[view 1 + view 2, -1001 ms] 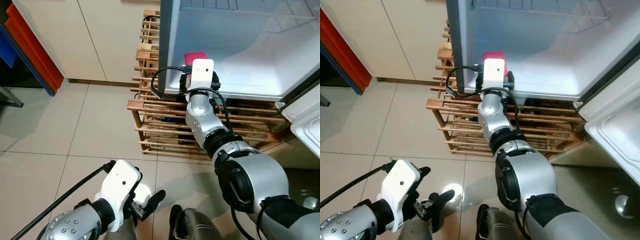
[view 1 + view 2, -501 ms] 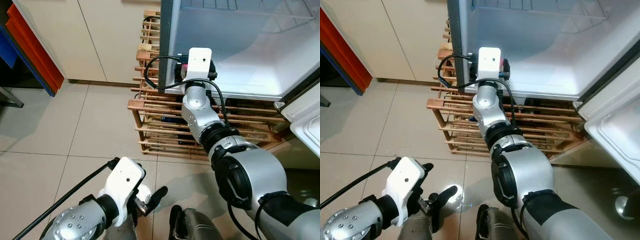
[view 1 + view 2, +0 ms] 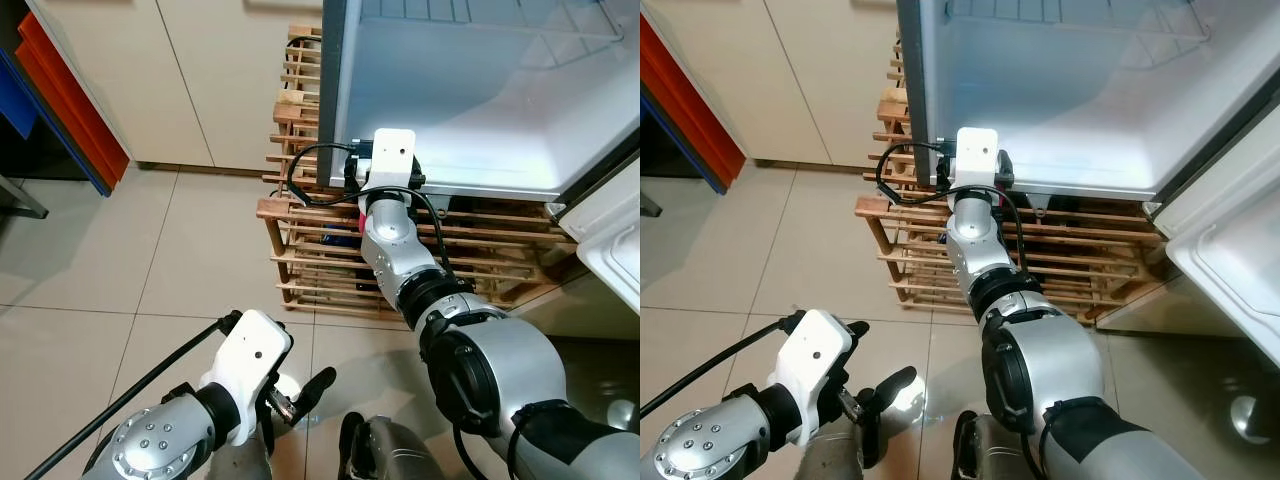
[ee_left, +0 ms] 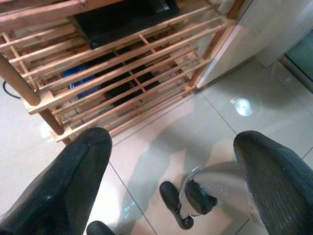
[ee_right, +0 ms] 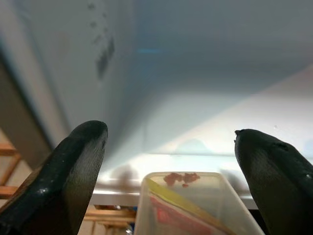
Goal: Restocking fridge
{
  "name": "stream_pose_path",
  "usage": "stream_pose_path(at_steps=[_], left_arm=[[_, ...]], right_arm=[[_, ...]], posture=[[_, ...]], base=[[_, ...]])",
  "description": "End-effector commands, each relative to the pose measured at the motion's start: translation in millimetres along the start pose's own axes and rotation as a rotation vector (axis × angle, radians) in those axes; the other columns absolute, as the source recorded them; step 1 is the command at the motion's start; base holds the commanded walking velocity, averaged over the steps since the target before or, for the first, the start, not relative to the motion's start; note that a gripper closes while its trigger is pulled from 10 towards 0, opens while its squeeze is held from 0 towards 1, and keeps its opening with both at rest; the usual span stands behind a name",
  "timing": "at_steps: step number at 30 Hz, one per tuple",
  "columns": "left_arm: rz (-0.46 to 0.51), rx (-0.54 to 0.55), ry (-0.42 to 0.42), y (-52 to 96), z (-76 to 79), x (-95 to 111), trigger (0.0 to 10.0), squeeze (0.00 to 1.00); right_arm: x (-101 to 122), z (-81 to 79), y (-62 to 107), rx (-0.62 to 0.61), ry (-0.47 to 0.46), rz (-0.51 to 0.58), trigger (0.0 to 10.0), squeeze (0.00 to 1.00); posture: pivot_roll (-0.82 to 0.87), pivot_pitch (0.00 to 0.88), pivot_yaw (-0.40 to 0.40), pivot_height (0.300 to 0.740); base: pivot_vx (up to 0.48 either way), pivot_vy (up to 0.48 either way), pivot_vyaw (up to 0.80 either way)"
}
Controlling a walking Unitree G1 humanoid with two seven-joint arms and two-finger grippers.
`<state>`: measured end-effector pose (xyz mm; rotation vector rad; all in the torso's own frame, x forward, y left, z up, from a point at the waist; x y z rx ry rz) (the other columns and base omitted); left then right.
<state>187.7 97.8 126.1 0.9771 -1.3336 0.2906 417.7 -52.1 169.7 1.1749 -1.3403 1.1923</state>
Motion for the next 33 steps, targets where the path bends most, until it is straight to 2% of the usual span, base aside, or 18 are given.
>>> stream_pose_path(at_steps=[1,2,4,6,7,10,14,15,16,17,18,19,22,24,28,33], left_arm=[[0.0,-0.014,-0.005,-1.1,1.7,-1,10.0,0.0],[0.0,-0.014,-0.005,-1.1,1.7,-1,10.0,0.0],[0.003,-0.014,-0.004,-2.4,0.7,0,10.0,0.0],[0.008,-0.019,-0.004,-4.0,0.3,1,10.0,0.0],[0.009,-0.022,-0.008,-4.8,0.0,1,10.0,0.0],[0.011,-0.018,-0.011,-6.1,-2.5,1,10.0,0.0],[0.016,-0.016,-0.012,-7.4,-3.8,2,10.0,0.0],[0.018,-0.019,-0.011,-8.7,-3.0,2,10.0,0.0],[0.019,-0.02,-0.011,-8.7,-2.7,3,10.0,0.0],[0.018,-0.02,-0.01,-8.4,-2.4,2,10.0,0.0],[0.018,-0.02,-0.01,-8.4,-2.4,2,10.0,0.0],[0.014,-0.023,-0.007,-7.6,-1.8,1,10.0,0.0],[0.01,-0.026,-0.008,-6.8,-1.5,-1,10.0,0.0],[0.01,-0.022,-0.01,-5.9,-4.3,0,10.0,0.0],[0.006,-0.01,-0.014,-5.9,-8.6,-1,10.0,0.0],[0.006,-0.012,-0.014,-5.7,-6.8,-1,10.0,0.0]], right_arm=[[-15,-5.6,12.8,0.018,0.011,0.015,10.0,0.0],[-15,-5.6,12.8,0.018,0.011,0.015,10.0,0.0],[-34,-8.0,23.8,0.039,0.051,-0.018,10.0,0.0],[-57,-5.7,35.0,0.041,0.052,-0.094,10.0,0.0],[-60,-4.8,37.5,0.038,0.048,-0.099,10.0,0.0],[-55,-6.6,36.9,0.042,0.045,-0.061,10.0,0.0],[-52,-5.0,36.3,0.055,0.087,-0.031,10.0,0.0],[-74,3.2,44.5,0.057,0.101,-0.119,10.0,0.0],[-84,5.5,49.2,0.063,0.104,-0.16,10.0,0.0],[-96,8.4,54.9,0.063,0.104,-0.216,7.7,0.05],[-96,8.4,54.9,0.063,0.104,-0.216,7.7,0.05],[-117,12.5,66.1,0.057,0.077,-0.329,0.0,0.43],[-127,14.0,71.9,0.046,0.033,-0.394,0.0,0.38],[-124,10.8,69.6,0.05,0.007,-0.398,0.0,0.33],[-121,9.7,65.6,0.057,-0.016,-0.411,0.0,0.32],[-123,11.0,64.9,0.068,-0.023,-0.437,0.0,0.32]], posture=[[0.25,0.254,-0.046,0.74],[0.25,0.254,-0.046,0.74],[0.23,0.258,-0.036,0.74],[0.23,0.262,-0.033,0.74],[0.23,0.263,-0.031,0.74],[0.22,0.261,-0.028,0.74],[0.22,0.259,-0.034,0.74],[0.22,0.264,-0.035,0.74],[0.22,0.269,-0.035,0.74],[0.22,0.274,-0.033,0.74],[0.22,0.274,-0.033,0.74],[0.22,0.279,-0.028,0.74],[0.23,0.282,-0.025,0.74],[0.23,0.286,-0.022,0.74],[0.23,0.287,-0.024,0.74],[0.23,0.287,-0.026,0.74]], base=[[0.0,0.0,0.0],[0.0,0.0,0.0],[0.0,0.0,0.0],[0.0,0.0,0.0],[0.0,0.0,0.0],[0.0,0.0,0.0],[0.0,0.0,0.0],[0.0,0.0,0.0],[0.0,0.0,0.0],[0.0,0.0,0.0],[0.0,0.0,0.0],[0.0,0.0,0.0],[0.0,0.0,0.0],[0.0,0.0,0.0],[0.0,0.0,0.0],[0.0,0.0,0.0]])
Point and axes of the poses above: a point about 5 cm out from each wrist's last joint towards the gripper, its own y axis pointing back from the gripper into the wrist, its own x axis along the axis of the wrist's last joint, z = x × y, the point moved 3 cm from there along -y, pointing out of the wrist towards the gripper, and after that the axes turned 2 degrees about -y, right-handed, at the moved point
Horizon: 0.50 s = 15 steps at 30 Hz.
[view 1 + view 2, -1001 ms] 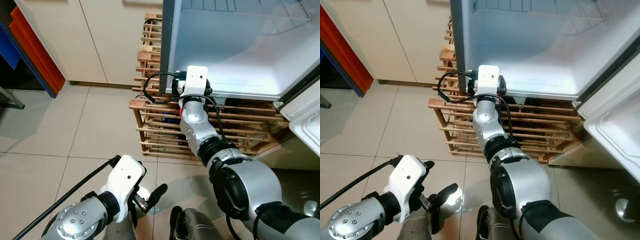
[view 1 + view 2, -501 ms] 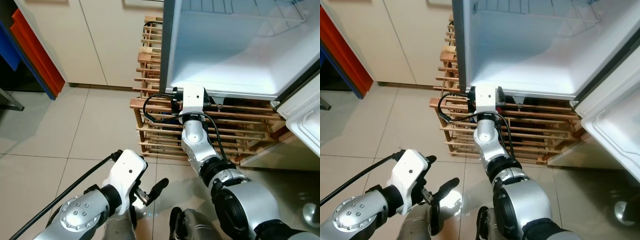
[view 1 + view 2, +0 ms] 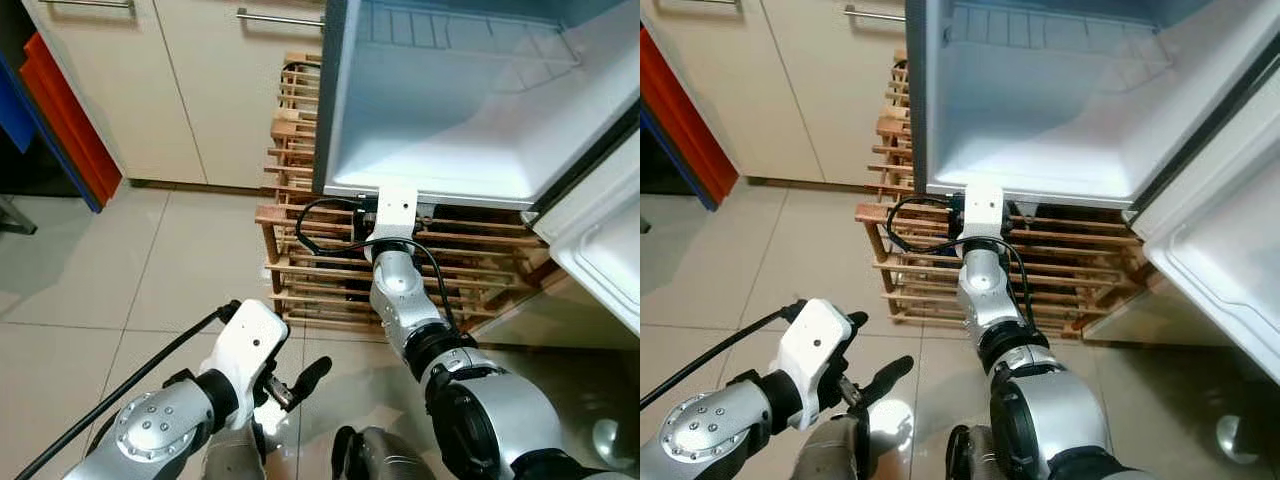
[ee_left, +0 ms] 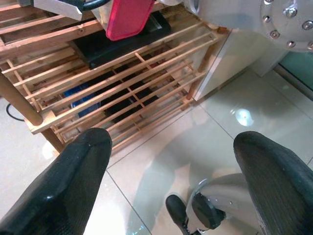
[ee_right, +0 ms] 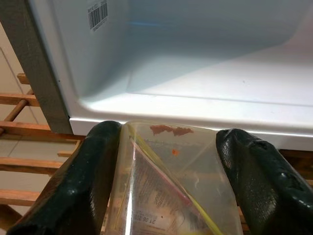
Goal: Restocking fridge
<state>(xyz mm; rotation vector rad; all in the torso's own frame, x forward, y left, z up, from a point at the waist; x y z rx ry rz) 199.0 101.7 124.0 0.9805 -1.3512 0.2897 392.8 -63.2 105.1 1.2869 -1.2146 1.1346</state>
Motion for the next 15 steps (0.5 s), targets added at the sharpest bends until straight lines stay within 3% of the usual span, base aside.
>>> stream_pose_path(at_steps=[1,12,15], left_arm=[[0.001,-0.016,0.003,0.7,4.1,-0.5,10.0,0.0],[-0.002,-0.014,0.002,2.0,4.8,-0.7,10.0,0.0],[-0.001,-0.013,0.003,2.3,5.8,-0.2,10.0,0.0]], right_arm=[[-66.1,-6.7,26.7,0.016,-0.029,-0.303,0.0,0.32],[-70.8,-3.4,28.8,0.017,-0.016,-0.319,0.0,0.35],[-61.2,-2.0,23.1,0.008,-0.016,-0.282,0.0,0.35]], posture=[[0.23,0.287,-0.026,0.74],[0.24,0.294,-0.03,0.74],[0.24,0.296,-0.033,0.74]], base=[[0.0,0.0,0.0],[0.0,0.0,0.0],[0.0,0.0,0.0]])
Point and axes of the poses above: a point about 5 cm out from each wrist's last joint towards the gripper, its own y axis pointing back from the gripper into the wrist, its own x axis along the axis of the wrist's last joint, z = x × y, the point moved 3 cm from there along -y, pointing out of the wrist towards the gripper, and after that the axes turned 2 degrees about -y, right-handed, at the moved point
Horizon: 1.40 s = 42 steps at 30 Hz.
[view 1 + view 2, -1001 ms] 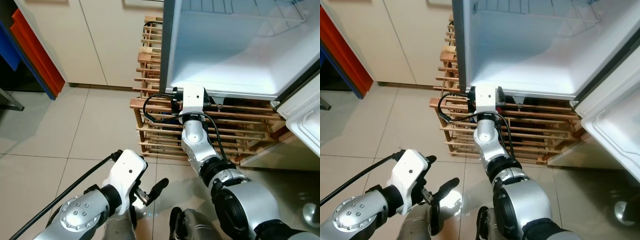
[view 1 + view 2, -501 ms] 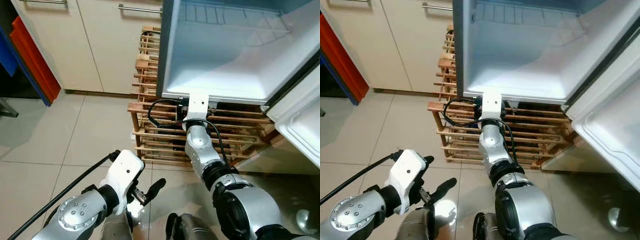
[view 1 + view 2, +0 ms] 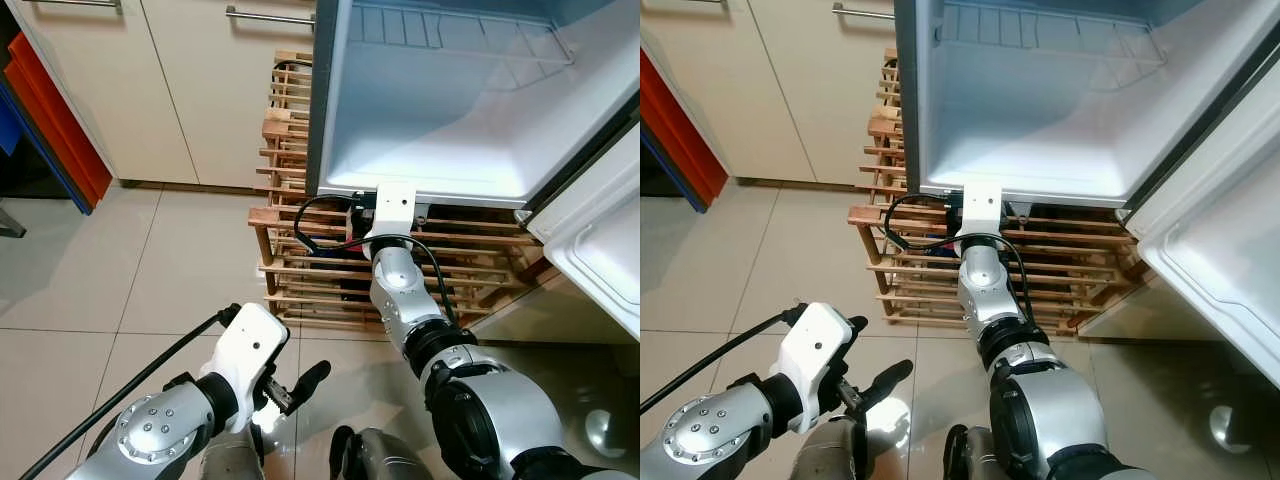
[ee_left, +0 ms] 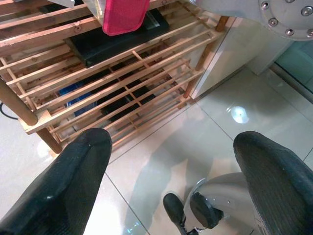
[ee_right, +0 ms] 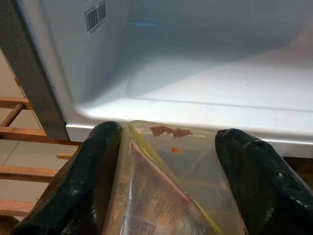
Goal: Restocking fridge
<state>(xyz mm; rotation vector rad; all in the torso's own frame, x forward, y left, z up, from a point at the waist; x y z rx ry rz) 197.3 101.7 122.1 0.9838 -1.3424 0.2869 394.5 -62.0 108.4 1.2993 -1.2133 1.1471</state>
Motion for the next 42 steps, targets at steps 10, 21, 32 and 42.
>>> stream_pose_path(at_steps=[10,21,32,42], left_arm=[[0.009,-0.018,0.003,1.0,7.5,2,10.0,0.0],[0.022,0.056,0.026,-1.6,3.5,0,10.0,0.0],[0.041,0.154,0.076,-8.7,-9.6,-3,10.0,0.0],[0.059,0.183,0.072,-18.3,-14.1,-4,10.0,0.0]], right_arm=[[18,-8.1,-9.0,-0.009,-0.012,0.009,0.0,0.35],[86,-2.0,-27.5,-0.055,0.017,0.204,0.0,0.34],[131,12.0,-25.3,-0.14,0.112,0.444,0.0,0.33],[111,16.8,-10.8,-0.111,0.138,0.506,10.0,0.0]], posture=[[0.24,0.294,-0.043,0.74],[0.24,0.289,-0.053,0.74],[0.21,0.267,-0.064,0.74],[0.18,0.22,-0.077,0.74]], base=[[0.0,0.0,0.0],[0.0,0.0,0.0],[0.0,0.0,0.0],[0.0,0.0,0.0]])
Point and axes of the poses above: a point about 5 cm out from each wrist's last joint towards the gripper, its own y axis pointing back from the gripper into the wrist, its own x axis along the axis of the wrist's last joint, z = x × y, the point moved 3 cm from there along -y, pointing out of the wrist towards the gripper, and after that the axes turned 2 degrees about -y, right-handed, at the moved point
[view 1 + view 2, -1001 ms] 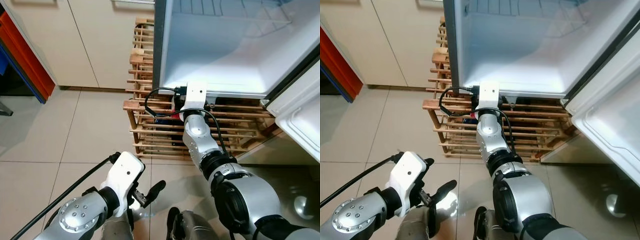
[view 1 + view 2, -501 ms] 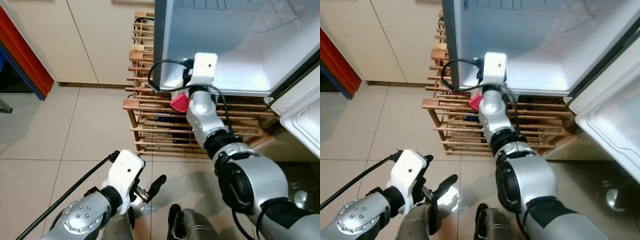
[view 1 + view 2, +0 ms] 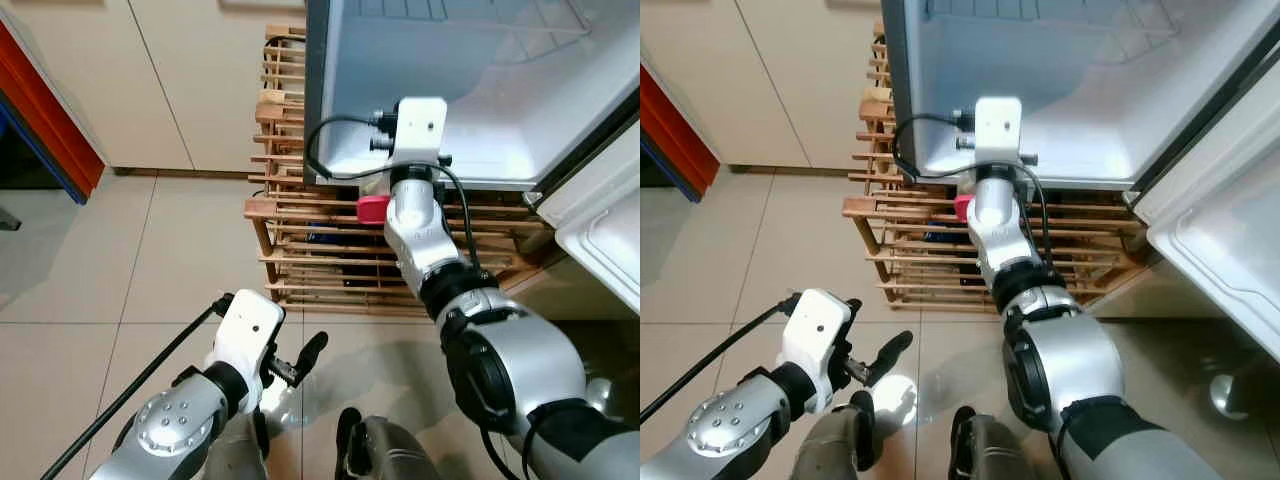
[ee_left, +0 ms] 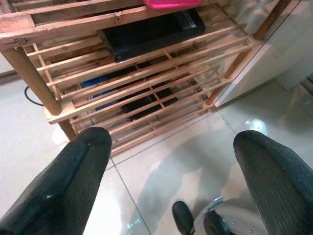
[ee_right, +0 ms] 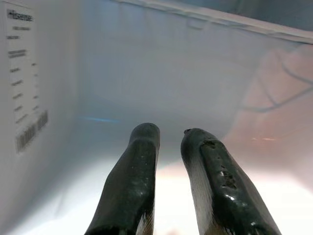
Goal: Restocking fridge
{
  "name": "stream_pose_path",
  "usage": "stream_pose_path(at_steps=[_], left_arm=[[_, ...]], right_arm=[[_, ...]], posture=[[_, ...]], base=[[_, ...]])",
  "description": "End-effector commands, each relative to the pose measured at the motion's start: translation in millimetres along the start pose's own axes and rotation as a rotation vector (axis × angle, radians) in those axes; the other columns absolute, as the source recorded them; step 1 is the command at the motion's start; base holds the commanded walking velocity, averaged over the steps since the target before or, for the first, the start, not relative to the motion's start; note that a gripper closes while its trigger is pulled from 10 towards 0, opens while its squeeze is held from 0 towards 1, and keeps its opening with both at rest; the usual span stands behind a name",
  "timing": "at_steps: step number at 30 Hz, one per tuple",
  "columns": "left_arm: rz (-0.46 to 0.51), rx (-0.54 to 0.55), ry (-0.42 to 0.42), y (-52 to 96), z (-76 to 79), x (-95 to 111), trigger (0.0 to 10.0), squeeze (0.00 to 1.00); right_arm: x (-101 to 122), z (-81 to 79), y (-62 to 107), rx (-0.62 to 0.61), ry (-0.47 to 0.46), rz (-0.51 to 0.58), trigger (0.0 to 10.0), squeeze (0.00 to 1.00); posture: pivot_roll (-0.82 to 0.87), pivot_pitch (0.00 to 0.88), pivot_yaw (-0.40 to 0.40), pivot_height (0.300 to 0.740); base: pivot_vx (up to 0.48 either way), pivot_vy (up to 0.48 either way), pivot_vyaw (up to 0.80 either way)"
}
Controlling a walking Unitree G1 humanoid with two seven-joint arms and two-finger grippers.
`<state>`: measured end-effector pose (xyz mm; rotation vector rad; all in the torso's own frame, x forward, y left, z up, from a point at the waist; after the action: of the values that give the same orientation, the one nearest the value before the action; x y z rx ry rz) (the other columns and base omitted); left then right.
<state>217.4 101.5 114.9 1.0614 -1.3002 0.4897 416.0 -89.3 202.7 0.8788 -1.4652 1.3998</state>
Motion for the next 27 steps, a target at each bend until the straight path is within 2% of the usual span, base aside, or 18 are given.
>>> stream_pose_path(at_steps=[1,5,6,7,8,9,12,13,15,16,19,20,21,27], left_arm=[[-0.006,0.019,-0.007,-2.7,-2.8,-4,10.0,0.0],[0.005,0.029,-0.024,-11.5,-8.6,-4,10.0,0.0],[0.017,0.032,-0.03,-14.5,-10.6,-2,10.0,0.0],[0.017,0.032,-0.03,-14.5,-10.6,-2,10.0,0.0],[0.023,0.037,-0.034,-19.3,-14.2,-1,10.0,0.0],[0.024,0.04,-0.035,-22.2,-16.0,-1,10.0,0.0],[0.028,0.062,-0.031,-28.0,-22.4,-2,10.0,0.0],[0.036,0.101,-0.006,-34.9,-32.5,-2,10.0,0.0],[0.04,0.124,0.01,-39.0,-37.9,-2,10.0,0.0],[0.056,0.174,0.048,-45.6,-48.2,0,10.0,0.0],[0.064,0.202,0.065,-48.4,-53.2,1,10.0,0.0],[0.072,0.22,0.083,-51.0,-57.0,2,10.0,0.0],[0.091,0.229,0.09,-56.4,-61.3,5,10.0,0.0],[0.11,0.228,0.061,-68.0,-65.6,9,10.0,0.0]], right_arm=[[18,-2.3,2.0,0.015,-0.011,0.118,10.0,0.0],[23,-0.5,16.2,0.032,-0.015,0.183,10.0,0.0],[23,3.1,25.2,0.035,-0.008,0.199,10.0,0.0],[23,3.1,25.2,0.035,-0.008,0.199,10.0,0.0],[20,7.6,33.1,0.036,-0.004,0.2,10.0,0.33],[18,9.2,34.5,0.037,-0.002,0.196,10.0,1.0],[10,14.3,40.3,0.042,-0.001,0.17,10.0,1.0],[3,21.2,49.0,0.051,0.007,0.147,10.0,1.0],[0,22.7,52.1,0.065,0.01,0.133,10.0,1.0],[-12,29.8,60.8,0.066,0.006,0.072,10.0,1.0],[-20,33.2,66.3,0.073,0.016,0.031,10.0,1.0],[-26,37.6,72.0,0.072,0.02,0.0,10.0,1.0],[-37,45.2,85.3,0.086,0.043,-0.042,10.0,1.0],[-47,59.2,101.9,0.096,0.049,-0.091,10.0,1.0]], posture=[[0.17,0.217,-0.079,0.74],[0.15,0.181,-0.085,0.74],[0.13,0.161,-0.083,0.74],[0.13,0.161,-0.083,0.74],[0.12,0.148,-0.081,0.74],[0.11,0.14,-0.079,0.74],[0.09,0.112,-0.079,0.74],[0.08,0.088,-0.078,0.74],[0.07,0.071,-0.076,0.74],[0.06,0.051,-0.073,0.74],[0.05,0.04,-0.071,0.74],[0.04,0.029,-0.068,0.74],[0.02,0.016,-0.056,0.74],[0.0,0.0,-0.039,0.74]], base=[[0.0,0.0,0.0],[0.0,0.0,0.0],[0.0,0.0,0.0],[0.0,0.0,0.0],[0.0,0.0,0.0],[0.0,0.0,0.0],[0.0,0.0,0.0],[0.0,0.0,0.0],[0.0,0.0,0.0],[0.0,0.0,0.0],[0.0,0.0,0.0],[0.0,0.0,0.0],[0.0,0.0,0.0],[0.0,0.0,0.0]])
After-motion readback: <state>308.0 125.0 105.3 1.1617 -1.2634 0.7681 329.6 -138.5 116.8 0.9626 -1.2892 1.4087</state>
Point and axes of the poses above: a point about 5 cm out from each wrist's last joint towards the gripper, its own y axis pointing back from the gripper into the wrist, its own x axis along the axis of the wrist's last joint, z = x × y, the point moved 3 cm from there along -y, pointing out of the wrist towards the gripper, and after that the axes turned 2 degrees about -y, right-handed, at the moved point
